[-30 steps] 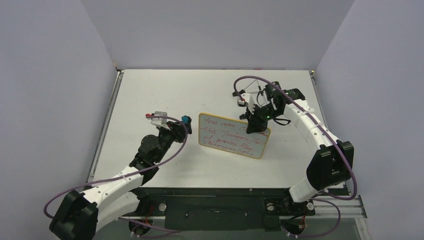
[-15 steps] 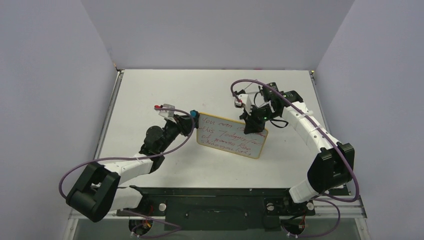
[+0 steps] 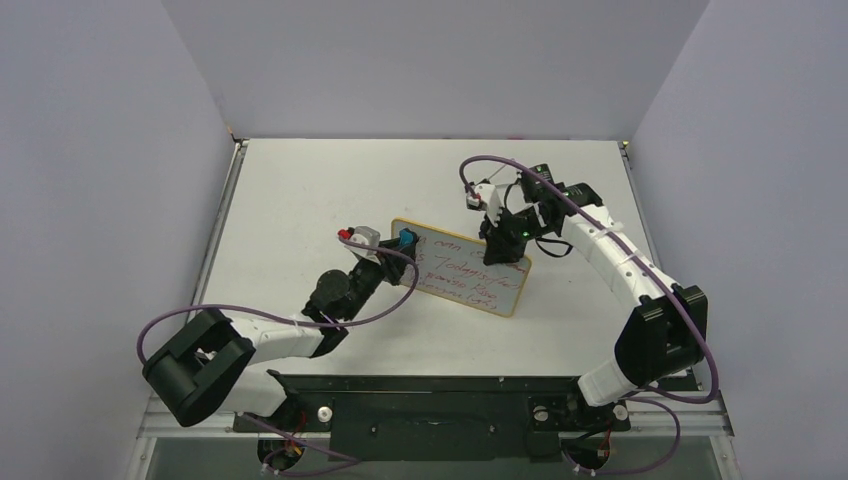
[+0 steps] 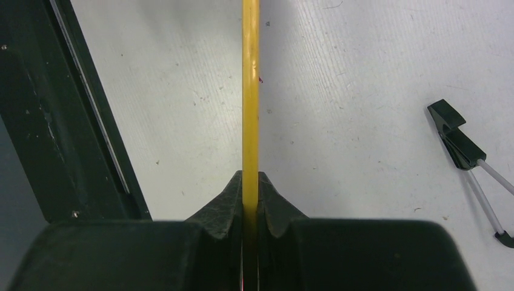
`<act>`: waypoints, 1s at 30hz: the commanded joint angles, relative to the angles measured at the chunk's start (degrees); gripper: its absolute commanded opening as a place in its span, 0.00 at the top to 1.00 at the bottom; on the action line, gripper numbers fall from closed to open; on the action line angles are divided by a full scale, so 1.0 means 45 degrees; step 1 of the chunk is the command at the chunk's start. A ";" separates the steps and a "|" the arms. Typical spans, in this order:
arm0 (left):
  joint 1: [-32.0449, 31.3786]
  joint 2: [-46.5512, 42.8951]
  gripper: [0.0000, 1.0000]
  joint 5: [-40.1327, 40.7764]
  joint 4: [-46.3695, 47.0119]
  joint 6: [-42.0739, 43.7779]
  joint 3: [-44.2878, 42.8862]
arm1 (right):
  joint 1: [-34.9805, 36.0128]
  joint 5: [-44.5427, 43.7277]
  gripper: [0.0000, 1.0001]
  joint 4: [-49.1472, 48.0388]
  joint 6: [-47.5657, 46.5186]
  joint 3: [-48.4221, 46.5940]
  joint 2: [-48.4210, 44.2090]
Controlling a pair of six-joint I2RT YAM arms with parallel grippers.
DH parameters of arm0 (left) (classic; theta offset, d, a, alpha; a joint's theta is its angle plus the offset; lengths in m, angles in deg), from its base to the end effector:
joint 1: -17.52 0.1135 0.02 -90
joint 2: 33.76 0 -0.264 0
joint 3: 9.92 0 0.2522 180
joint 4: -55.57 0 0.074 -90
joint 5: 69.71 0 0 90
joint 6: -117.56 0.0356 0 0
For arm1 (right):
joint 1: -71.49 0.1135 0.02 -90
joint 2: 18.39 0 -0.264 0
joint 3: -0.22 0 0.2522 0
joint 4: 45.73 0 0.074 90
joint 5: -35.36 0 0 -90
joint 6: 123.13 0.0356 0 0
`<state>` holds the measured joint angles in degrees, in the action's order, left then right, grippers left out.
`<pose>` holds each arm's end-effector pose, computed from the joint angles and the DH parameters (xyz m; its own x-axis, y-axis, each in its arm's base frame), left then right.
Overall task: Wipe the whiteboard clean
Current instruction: Erase the whiteboard at the center of the board.
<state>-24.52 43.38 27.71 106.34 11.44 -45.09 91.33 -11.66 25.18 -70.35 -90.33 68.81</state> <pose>0.1938 -0.1685 0.2189 -0.0489 -0.3266 -0.9439 0.5784 0.7612 -0.2934 0.2712 0.1237 0.2995 -0.3941 -0.6126 -0.6851 -0.9185 0.2879 0.2709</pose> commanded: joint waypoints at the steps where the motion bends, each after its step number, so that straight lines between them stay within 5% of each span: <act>1: -0.0489 0.0078 1.00 0.1616 0.1225 0.1191 0.0186 | 0.0221 -0.0051 1.00 -0.1405 0.0993 0.0380 0.0224; 11: -0.0503 0.1364 1.00 0.3399 0.1906 0.2096 -0.0068 | 0.0221 -0.0023 1.00 -0.1629 0.1415 0.0425 0.0299; 30: -0.0504 0.3100 1.00 0.3350 0.2567 0.2450 -0.2169 | 0.0356 -0.0088 1.00 -0.1695 0.1511 0.0437 0.0365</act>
<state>-26.68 57.22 43.89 112.63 22.06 -51.08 91.83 -11.55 19.23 -61.28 -89.37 69.59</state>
